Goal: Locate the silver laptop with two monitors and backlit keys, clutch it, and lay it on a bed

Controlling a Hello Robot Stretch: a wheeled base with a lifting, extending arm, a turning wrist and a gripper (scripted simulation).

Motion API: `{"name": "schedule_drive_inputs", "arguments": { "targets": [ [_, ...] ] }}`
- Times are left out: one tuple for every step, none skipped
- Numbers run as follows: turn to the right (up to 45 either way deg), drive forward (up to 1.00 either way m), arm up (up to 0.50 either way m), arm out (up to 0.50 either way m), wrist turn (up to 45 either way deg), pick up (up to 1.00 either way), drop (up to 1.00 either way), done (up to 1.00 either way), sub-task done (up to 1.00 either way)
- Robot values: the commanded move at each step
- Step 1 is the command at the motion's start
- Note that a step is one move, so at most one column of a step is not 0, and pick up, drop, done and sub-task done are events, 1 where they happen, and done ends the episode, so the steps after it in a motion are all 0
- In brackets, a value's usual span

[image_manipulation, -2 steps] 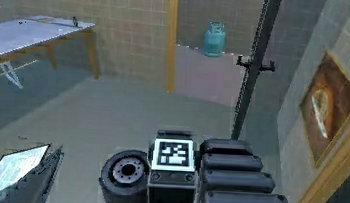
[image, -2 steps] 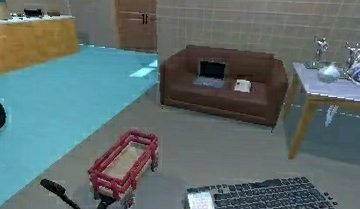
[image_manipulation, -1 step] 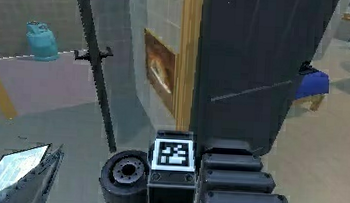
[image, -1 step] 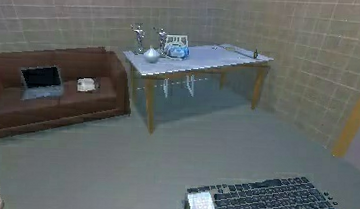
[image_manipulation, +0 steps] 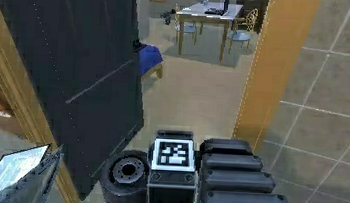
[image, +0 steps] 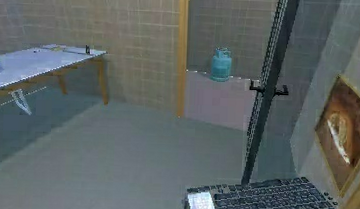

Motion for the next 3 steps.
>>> {"name": "schedule_drive_inputs", "arguments": {
  "targets": [
    [24.0, 0.00, 0.00, 0.00, 0.0, 0.00, 0.00, 0.00, 0.00],
    [0.0, 0.15, 0.00, 0.00, 0.0, 0.00, 0.00, 0.00, 0.00],
    [45.0, 0.00, 0.00, 0.00, 0.0, 0.00, 0.00, 0.00, 0.00]
  ]
}}
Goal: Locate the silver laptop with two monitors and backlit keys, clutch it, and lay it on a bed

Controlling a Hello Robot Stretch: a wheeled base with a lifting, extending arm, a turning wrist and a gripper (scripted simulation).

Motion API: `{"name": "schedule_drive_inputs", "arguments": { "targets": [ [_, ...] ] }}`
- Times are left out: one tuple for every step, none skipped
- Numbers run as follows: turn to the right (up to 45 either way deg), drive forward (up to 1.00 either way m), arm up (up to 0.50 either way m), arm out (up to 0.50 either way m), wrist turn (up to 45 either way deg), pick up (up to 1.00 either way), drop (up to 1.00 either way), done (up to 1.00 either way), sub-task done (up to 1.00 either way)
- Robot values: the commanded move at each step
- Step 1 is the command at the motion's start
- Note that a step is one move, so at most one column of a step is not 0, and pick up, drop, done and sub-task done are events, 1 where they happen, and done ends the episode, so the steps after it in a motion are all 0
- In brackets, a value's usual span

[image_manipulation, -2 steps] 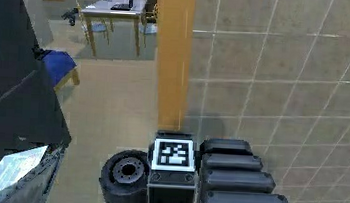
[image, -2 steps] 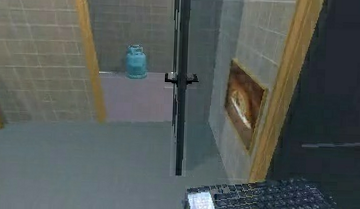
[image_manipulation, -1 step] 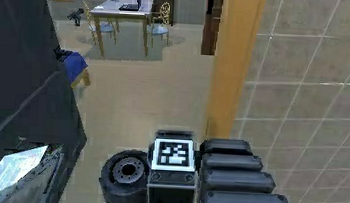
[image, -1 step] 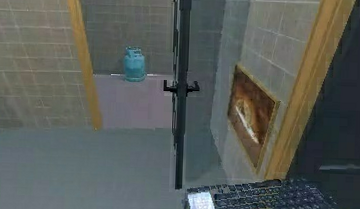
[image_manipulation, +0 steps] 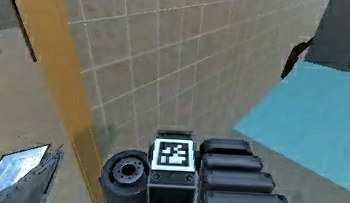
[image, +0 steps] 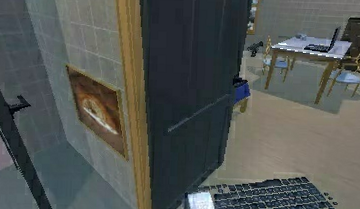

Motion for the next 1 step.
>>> {"name": "schedule_drive_inputs", "arguments": {
  "targets": [
    [9.0, 0.00, 0.00, 0.00, 0.0, 0.00, 0.00, 0.00, 0.00]
  ]
}}
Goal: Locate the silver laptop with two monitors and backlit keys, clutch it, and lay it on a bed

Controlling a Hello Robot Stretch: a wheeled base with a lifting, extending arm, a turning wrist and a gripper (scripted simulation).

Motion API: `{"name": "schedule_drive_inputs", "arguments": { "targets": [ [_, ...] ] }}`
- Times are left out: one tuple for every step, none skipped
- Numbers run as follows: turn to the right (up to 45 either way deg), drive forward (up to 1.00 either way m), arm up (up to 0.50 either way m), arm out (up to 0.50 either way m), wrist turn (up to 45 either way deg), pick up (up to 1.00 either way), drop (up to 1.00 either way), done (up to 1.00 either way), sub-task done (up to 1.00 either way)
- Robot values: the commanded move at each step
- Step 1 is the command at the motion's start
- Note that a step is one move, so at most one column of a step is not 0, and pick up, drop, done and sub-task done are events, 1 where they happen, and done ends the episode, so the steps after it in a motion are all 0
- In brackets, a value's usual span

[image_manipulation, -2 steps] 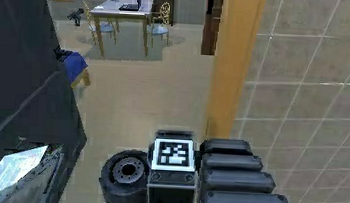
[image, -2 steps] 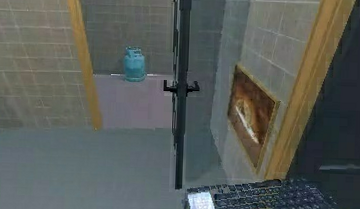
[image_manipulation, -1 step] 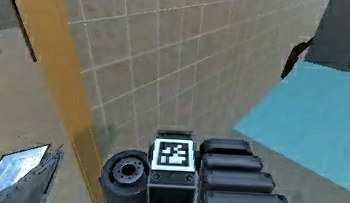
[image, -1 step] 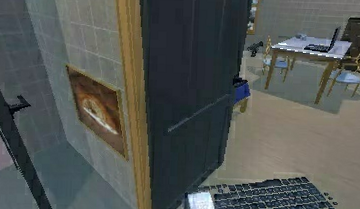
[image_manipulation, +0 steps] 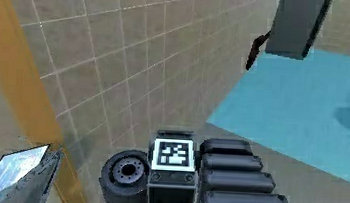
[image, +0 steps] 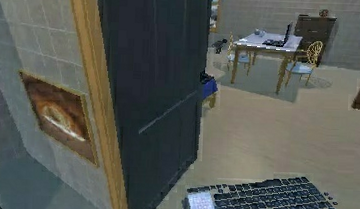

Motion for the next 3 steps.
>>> {"name": "schedule_drive_inputs", "arguments": {
  "targets": [
    [0.0, 0.70, 0.00, 0.00, 0.0, 0.00, 0.00, 0.00, 0.00],
    [42.0, 0.00, 0.00, 0.00, 0.0, 0.00, 0.00, 0.00, 0.00],
    [0.0, 0.75, 0.00, 0.00, 0.0, 0.00, 0.00, 0.00, 0.00]
  ]
}}
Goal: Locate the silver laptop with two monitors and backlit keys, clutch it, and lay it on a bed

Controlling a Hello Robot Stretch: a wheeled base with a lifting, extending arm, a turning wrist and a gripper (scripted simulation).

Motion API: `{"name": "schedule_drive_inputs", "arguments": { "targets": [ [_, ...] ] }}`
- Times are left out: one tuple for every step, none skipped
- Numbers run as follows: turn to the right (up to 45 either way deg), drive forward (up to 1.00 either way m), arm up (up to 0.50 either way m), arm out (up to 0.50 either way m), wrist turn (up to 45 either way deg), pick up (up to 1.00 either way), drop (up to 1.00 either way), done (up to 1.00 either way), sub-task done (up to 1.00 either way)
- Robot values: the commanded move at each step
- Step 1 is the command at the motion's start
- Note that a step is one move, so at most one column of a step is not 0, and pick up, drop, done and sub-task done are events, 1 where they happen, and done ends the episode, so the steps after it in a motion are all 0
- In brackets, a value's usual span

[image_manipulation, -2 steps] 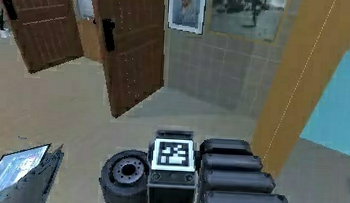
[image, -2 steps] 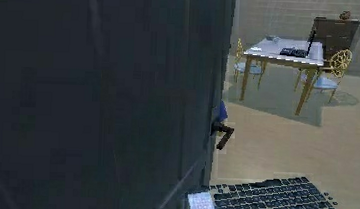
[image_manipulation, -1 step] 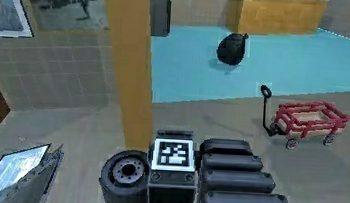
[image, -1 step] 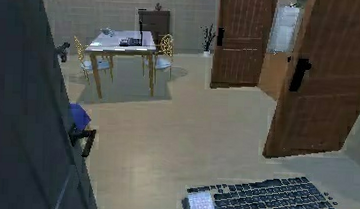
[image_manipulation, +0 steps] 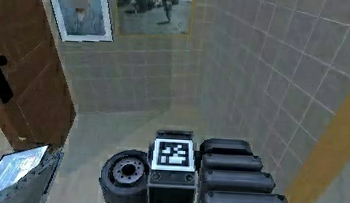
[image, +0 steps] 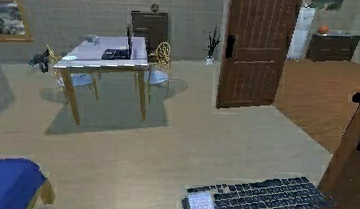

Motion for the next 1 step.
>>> {"name": "schedule_drive_inputs", "arguments": {
  "targets": [
    [-45.0, 0.00, 0.00, 0.00, 0.0, 0.00, 0.00, 0.00, 0.00]
  ]
}}
